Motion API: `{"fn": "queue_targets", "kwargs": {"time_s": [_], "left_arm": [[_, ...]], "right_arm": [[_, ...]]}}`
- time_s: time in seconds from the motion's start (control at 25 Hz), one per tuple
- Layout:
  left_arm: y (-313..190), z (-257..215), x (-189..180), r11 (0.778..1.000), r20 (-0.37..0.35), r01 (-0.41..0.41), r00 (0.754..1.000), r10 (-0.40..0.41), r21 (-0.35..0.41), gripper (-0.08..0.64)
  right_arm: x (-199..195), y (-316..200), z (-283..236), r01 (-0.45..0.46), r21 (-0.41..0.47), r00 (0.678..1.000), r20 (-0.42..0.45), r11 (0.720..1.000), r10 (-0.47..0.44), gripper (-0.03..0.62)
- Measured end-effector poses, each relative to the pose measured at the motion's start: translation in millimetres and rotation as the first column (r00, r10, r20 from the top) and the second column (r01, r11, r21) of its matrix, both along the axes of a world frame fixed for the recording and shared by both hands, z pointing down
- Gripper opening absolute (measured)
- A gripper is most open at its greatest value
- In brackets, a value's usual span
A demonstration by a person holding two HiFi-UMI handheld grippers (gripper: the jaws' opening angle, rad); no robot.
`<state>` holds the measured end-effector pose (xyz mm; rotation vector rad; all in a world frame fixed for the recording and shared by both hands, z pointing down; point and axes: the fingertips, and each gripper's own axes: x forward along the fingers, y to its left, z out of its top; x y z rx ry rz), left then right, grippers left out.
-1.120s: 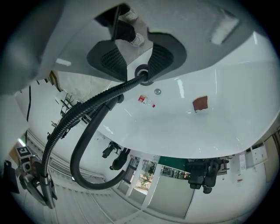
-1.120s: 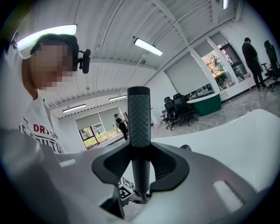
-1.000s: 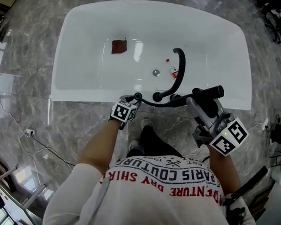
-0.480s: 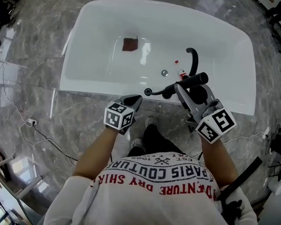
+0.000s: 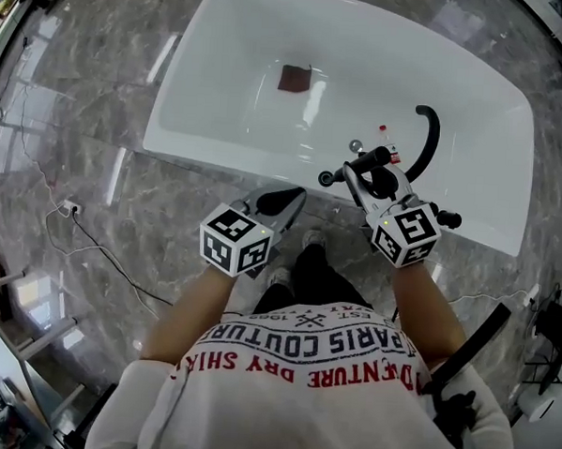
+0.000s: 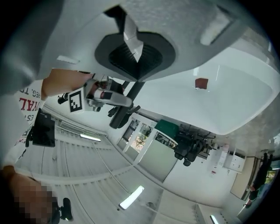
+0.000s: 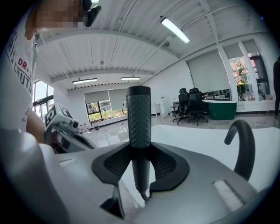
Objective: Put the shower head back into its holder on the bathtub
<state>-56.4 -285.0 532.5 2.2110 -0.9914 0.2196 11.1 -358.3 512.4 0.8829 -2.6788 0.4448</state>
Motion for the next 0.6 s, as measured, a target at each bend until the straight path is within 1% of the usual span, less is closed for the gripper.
{"fn": "queue_targets", "kwargs": {"time_s": [0.12, 0.24, 0.32, 0.48, 0.6], "left_arm": [[13.8, -0.1, -9.2, 0.999, -0.022, -0.032, 0.999, 0.032, -0.017, 0.002], [21.4, 8.8, -16.0, 0.998, -0.01, -0.056, 0.998, 0.056, -0.037, 0.002], [25.7, 11.9, -17.5, 0.997, -0.008, -0.044, 0.999, 0.044, -0.056, 0.002], [38.8, 17.3, -25.7, 0.995, -0.02, -0.029, 0.999, 0.027, -0.093, 0.002], [41.4, 22.1, -31.5, 0.994, -0.018, -0.02, 1.0, 0.018, -0.103, 0.002]], "right_arm": [[-16.9, -3.8, 34.6, -0.005, -0.008, 0.998, -0.058, 1.0, 0.005, 0.14], [-24.4, -7.6, 69.2, -0.009, -0.024, 0.993, -0.114, 1.0, 0.006, 0.139], [-21.8, -7.0, 87.6, -0.009, -0.056, 0.992, -0.127, 0.998, 0.001, 0.138], [-16.0, -0.7, 120.4, -0.037, -0.107, 0.988, -0.156, 0.994, 0.02, 0.138], [-16.6, 5.2, 141.9, -0.024, -0.131, 0.981, -0.192, 0.991, -0.001, 0.138]]}}
